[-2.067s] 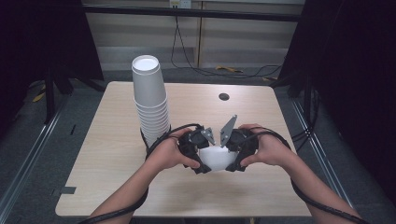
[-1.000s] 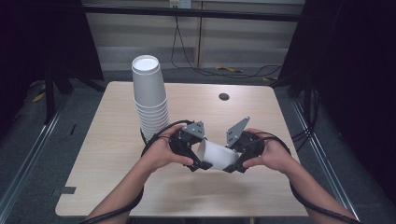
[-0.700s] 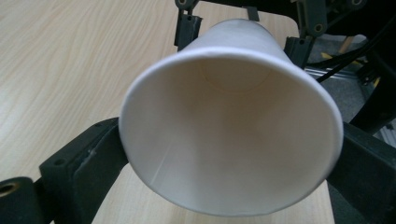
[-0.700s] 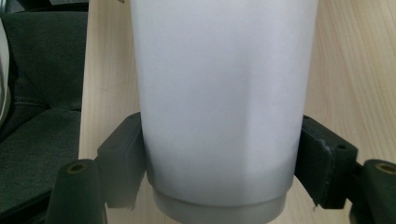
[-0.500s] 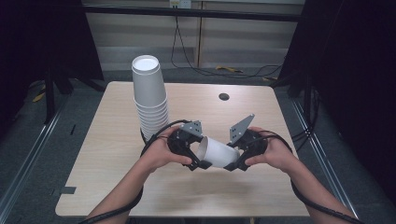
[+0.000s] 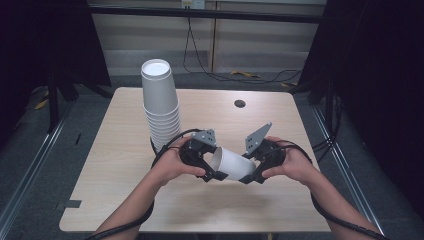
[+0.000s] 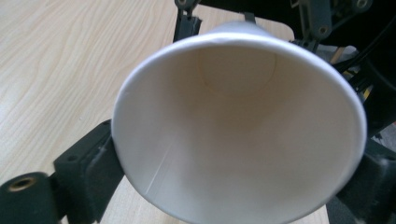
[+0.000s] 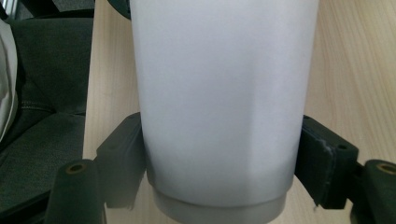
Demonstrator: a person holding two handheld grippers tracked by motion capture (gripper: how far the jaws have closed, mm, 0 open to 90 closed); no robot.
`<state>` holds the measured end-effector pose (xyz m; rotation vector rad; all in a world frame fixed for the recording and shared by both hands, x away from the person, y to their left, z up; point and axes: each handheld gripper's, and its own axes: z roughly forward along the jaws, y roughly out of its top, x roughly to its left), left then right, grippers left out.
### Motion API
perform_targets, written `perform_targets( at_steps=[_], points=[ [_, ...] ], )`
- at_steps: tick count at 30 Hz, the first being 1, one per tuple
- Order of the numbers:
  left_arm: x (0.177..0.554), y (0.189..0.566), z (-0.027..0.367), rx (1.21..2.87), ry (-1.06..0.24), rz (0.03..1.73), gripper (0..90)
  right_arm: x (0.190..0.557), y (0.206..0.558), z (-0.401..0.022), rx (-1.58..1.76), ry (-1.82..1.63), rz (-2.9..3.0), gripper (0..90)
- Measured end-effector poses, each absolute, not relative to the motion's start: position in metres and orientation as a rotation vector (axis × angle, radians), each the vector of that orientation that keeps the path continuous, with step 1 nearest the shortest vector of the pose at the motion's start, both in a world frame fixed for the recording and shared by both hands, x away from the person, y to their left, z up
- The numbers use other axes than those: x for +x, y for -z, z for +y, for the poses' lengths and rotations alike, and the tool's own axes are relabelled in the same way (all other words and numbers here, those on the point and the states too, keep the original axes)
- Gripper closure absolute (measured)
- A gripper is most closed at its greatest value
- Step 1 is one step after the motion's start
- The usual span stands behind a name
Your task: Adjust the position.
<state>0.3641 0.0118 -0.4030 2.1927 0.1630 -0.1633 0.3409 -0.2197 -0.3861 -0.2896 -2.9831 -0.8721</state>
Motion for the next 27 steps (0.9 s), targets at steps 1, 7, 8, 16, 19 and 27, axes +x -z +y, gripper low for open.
perform_targets(
  at_steps=[1,7,8,16,19,27],
  points=[
    [0.364,0.403,0.012,2.192,0.163,0.165,9.2,0.341,0.386,-0.220,-0.295,0.878,-2.982,25.7],
    [0.363,0.397,0.011,2.180,0.148,0.174,10.4,0.340,0.391,-0.219,-0.304,0.898,-2.974,25.2],
    [0.363,0.395,0.010,2.189,0.141,0.176,10.4,0.340,0.392,-0.219,-0.314,0.901,-2.972,25.1],
    [0.363,0.386,0.010,2.224,0.119,0.187,11.5,0.340,0.398,-0.220,-0.352,0.984,-2.949,23.7],
    [0.364,0.385,0.012,2.244,0.096,0.205,11.5,0.339,0.401,-0.223,-0.358,0.983,-2.961,18.4],
    [0.362,0.384,0.016,2.353,0.062,0.242,11.4,0.338,0.420,-0.243,-0.528,1.036,-2.934,16.0]
  ],
)
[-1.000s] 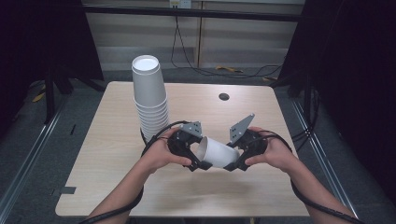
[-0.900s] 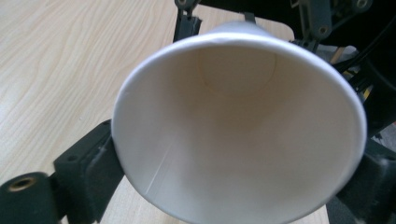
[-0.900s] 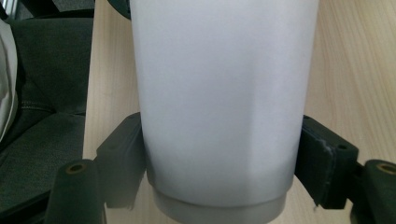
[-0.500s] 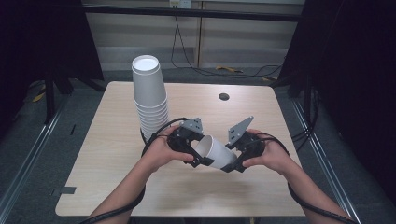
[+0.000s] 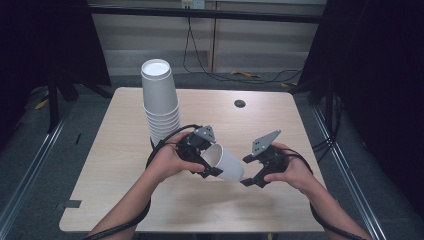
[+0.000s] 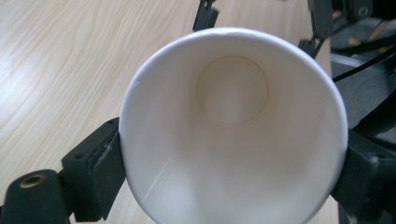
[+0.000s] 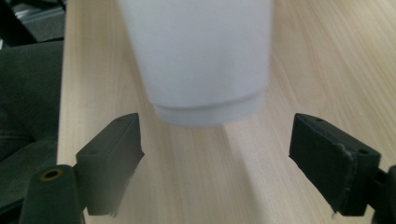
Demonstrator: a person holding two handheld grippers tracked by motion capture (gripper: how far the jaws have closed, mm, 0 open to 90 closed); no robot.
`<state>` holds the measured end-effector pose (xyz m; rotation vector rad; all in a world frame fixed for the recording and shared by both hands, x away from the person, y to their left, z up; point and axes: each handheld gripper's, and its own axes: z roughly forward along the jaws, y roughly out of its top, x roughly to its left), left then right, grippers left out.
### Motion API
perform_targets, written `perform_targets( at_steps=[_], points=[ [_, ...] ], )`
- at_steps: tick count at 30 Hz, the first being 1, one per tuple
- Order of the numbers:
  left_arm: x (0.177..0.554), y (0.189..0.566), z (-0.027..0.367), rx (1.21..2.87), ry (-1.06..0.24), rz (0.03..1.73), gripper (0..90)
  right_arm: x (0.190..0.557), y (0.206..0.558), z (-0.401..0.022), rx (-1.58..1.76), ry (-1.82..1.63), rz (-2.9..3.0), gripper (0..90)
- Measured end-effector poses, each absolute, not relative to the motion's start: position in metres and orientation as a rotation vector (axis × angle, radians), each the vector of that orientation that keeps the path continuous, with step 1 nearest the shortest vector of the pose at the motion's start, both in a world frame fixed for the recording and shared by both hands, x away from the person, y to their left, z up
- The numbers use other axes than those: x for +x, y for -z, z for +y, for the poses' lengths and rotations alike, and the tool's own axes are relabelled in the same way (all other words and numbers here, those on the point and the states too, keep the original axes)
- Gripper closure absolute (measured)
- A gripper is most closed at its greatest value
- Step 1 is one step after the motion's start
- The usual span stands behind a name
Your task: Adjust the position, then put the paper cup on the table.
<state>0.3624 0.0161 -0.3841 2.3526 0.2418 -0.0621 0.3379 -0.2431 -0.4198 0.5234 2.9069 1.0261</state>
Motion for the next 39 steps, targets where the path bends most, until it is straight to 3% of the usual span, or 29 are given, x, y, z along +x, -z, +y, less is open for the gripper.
perform_targets(
  at_steps=[24,39],
  points=[
    [0.361,0.392,0.007,2.542,0.005,0.246,10.6,0.338,0.489,-0.288,0.957,-0.903,2.662,15.7],
    [0.362,0.396,0.000,2.592,-0.010,0.257,10.4,0.331,0.503,-0.302,1.033,-1.012,2.450,12.4]
  ],
)
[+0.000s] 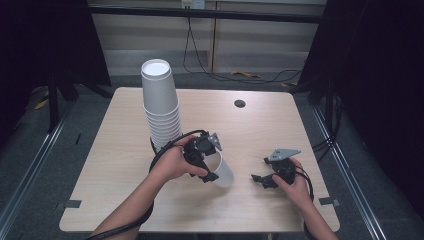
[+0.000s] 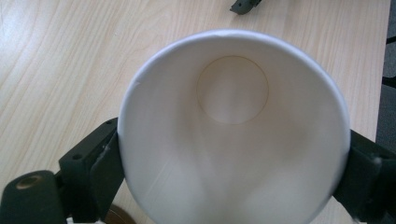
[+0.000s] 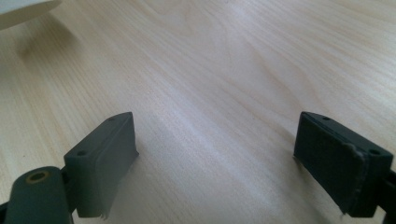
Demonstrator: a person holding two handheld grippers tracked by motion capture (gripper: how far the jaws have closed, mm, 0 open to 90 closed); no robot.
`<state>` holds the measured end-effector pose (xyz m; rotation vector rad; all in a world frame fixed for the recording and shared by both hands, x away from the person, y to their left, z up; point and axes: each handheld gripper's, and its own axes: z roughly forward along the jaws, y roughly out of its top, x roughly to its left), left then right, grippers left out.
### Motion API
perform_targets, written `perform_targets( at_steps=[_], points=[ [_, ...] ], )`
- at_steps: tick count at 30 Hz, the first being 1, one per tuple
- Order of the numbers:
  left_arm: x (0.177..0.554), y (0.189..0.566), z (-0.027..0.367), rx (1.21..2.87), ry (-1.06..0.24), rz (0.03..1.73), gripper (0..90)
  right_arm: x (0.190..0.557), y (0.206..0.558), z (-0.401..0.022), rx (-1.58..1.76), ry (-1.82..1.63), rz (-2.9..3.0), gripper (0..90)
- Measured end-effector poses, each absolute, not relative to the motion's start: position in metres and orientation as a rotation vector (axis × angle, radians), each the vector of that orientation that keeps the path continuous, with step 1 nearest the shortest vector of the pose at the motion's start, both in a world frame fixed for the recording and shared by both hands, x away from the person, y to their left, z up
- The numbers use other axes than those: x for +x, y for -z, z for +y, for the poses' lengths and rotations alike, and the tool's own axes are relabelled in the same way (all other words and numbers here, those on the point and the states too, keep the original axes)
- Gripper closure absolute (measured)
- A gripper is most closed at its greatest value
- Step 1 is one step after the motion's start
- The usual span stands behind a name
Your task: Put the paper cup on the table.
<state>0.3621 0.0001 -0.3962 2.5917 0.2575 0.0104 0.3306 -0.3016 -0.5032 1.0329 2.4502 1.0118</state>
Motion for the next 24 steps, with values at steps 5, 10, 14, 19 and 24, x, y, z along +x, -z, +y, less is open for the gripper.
perform_targets(
  at_steps=[5,10,14,19,24],
  points=[
    [0.362,0.398,-0.003,2.610,-0.023,0.267,10.1,0.331,0.503,-0.301,1.035,-1.013,2.446,12.4],
    [0.360,0.402,-0.011,2.647,-0.031,0.238,9.4,0.331,0.503,-0.301,1.036,-1.013,2.444,12.4],
    [0.360,0.403,-0.017,2.650,-0.034,0.231,8.6,0.331,0.503,-0.301,1.037,-1.014,2.444,12.4],
    [0.359,0.404,-0.024,2.646,-0.046,0.192,7.6,0.331,0.503,-0.301,1.037,-1.014,2.443,12.4],
    [0.359,0.403,-0.029,2.655,-0.047,0.176,7.7,0.331,0.504,-0.301,1.036,-1.015,2.443,12.5]
  ],
)
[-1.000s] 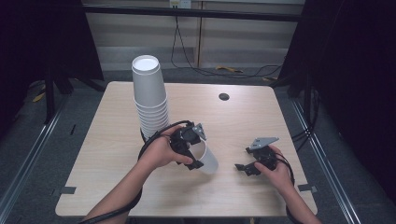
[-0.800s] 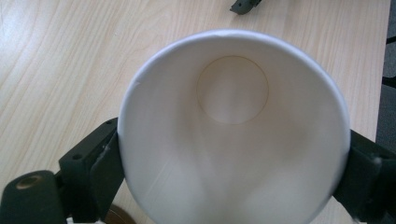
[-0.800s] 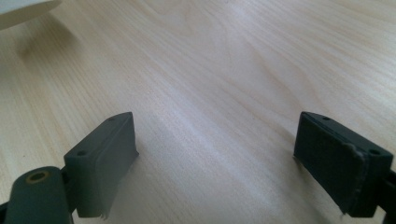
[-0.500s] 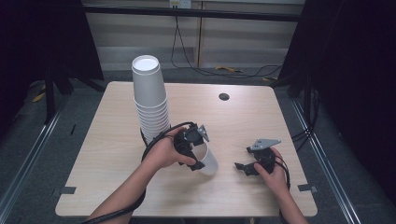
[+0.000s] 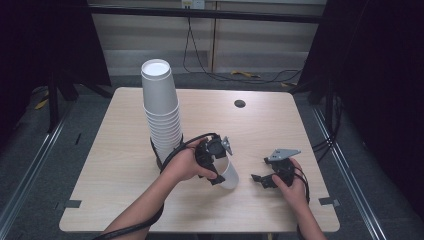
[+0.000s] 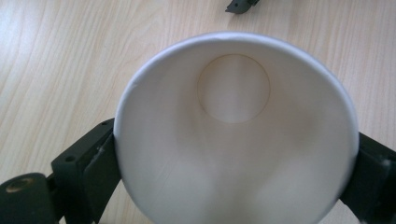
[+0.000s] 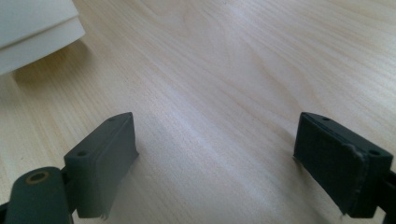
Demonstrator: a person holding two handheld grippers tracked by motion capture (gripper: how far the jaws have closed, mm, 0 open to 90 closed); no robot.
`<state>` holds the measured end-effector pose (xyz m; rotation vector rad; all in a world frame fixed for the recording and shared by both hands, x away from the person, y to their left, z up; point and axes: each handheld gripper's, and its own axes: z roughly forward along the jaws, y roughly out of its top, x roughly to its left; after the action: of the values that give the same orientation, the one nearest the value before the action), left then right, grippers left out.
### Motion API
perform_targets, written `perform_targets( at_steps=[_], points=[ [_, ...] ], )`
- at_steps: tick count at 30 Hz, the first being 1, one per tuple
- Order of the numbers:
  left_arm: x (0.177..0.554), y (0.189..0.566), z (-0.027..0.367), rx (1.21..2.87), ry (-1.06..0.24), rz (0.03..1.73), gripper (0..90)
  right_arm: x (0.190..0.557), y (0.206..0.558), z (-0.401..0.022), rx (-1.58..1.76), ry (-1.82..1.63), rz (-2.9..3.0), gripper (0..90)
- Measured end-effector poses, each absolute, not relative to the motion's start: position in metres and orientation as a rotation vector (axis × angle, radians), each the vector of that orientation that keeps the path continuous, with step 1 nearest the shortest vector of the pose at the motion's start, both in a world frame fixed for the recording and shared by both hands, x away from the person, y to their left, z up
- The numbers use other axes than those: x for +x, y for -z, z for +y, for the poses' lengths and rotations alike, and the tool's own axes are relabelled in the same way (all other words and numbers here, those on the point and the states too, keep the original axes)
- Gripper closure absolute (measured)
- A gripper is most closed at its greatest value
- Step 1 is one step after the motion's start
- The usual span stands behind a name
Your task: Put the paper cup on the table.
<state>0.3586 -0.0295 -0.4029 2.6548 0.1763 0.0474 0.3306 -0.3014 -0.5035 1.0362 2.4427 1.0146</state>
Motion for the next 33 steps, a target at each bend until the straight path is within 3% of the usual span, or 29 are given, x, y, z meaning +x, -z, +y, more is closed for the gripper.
perform_targets(
  at_steps=[33],
  points=[
    [0.3562,0.4069,-0.0372,2.572,0.011,0.152,5.7,0.3305,0.5035,-0.3014,1.033,-1.016,2.443,12.6]
  ],
)
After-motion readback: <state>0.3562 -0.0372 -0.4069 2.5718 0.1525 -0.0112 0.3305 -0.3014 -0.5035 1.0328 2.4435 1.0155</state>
